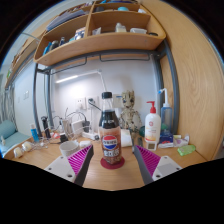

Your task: Pour water

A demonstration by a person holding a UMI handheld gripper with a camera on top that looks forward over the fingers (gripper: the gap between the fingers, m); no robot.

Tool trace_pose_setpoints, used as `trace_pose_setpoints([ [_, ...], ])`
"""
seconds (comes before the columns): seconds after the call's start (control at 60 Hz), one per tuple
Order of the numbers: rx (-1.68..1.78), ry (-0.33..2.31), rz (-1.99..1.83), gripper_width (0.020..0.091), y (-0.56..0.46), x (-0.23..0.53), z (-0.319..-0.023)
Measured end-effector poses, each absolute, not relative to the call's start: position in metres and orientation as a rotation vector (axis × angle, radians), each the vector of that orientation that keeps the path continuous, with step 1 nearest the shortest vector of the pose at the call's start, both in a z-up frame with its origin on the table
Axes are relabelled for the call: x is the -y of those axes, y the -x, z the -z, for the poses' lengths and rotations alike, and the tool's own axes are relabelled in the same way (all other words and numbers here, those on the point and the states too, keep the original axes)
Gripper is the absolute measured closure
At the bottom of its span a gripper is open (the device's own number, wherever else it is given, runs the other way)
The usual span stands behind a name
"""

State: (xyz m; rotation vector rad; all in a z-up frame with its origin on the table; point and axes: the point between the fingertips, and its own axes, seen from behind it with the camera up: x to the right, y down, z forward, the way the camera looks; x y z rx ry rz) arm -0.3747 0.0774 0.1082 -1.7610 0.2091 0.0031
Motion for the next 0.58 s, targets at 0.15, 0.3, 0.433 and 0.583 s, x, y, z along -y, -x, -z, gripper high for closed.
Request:
trace_pose_setpoints([
  [0.15,-0.259,1.763,0.025,0.0269,0.379,-0.031,-0.115],
  [0.3,-0.291,1.744,0.016,0.0270,0.379,-0.001,-0.127],
  [0.433,-0.295,1.747,0.053,0.0268,0.373,0.016,-0.129],
  [0.583,-0.294,1.743,0.083,0.0270,0.369,0.029,-0.131],
])
